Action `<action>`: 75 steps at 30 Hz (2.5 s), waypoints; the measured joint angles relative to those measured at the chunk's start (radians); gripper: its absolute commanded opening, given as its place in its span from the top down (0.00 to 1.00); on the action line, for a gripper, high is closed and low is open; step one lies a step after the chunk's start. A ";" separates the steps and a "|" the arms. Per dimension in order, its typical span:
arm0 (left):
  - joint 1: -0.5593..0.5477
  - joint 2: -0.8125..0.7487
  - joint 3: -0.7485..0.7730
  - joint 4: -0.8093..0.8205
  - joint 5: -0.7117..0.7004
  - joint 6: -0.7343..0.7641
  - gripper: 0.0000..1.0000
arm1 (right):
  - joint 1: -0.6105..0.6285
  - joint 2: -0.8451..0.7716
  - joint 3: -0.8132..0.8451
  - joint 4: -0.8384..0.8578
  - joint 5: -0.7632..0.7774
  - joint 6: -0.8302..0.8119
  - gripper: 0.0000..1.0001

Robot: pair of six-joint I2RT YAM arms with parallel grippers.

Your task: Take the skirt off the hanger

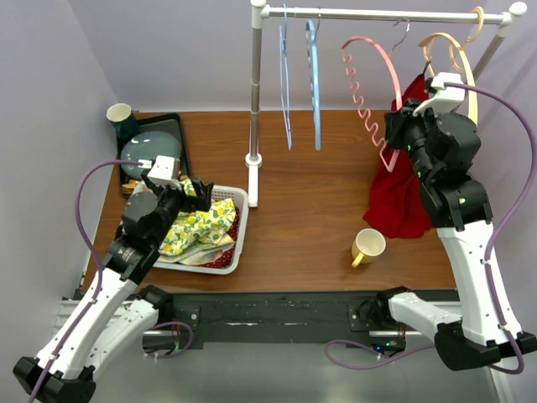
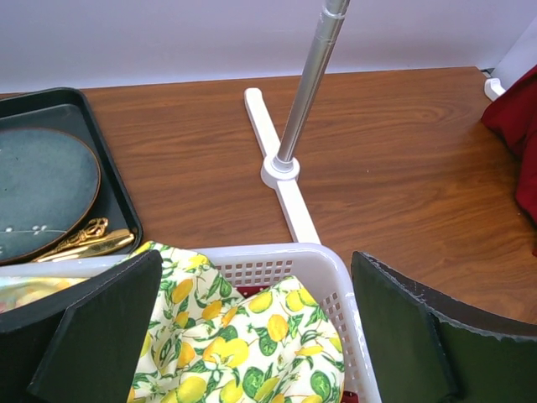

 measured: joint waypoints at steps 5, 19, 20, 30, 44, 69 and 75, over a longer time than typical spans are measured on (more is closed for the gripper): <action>0.000 0.000 0.000 0.003 0.006 0.000 0.00 | 0.000 -0.005 0.019 0.040 -0.016 -0.005 1.00; 0.000 0.002 0.000 0.007 0.017 0.008 0.00 | 0.011 0.161 0.078 0.122 -0.070 -0.046 1.00; 0.000 0.002 0.000 0.007 0.017 0.012 0.00 | 0.020 0.171 0.076 0.121 -0.073 -0.051 1.00; 0.000 0.002 0.000 0.007 0.016 0.015 0.00 | 0.057 0.121 0.032 0.053 -0.060 -0.072 0.28; 0.000 0.015 0.000 0.010 0.018 0.015 0.00 | 0.057 0.024 0.270 -0.111 0.195 -0.110 0.26; -0.035 0.039 0.000 0.014 0.039 0.023 0.00 | -0.397 0.414 0.574 -0.351 0.258 -0.190 0.14; -0.041 0.045 0.000 0.014 0.043 0.024 0.00 | -0.423 0.414 0.523 -0.364 0.140 -0.149 0.18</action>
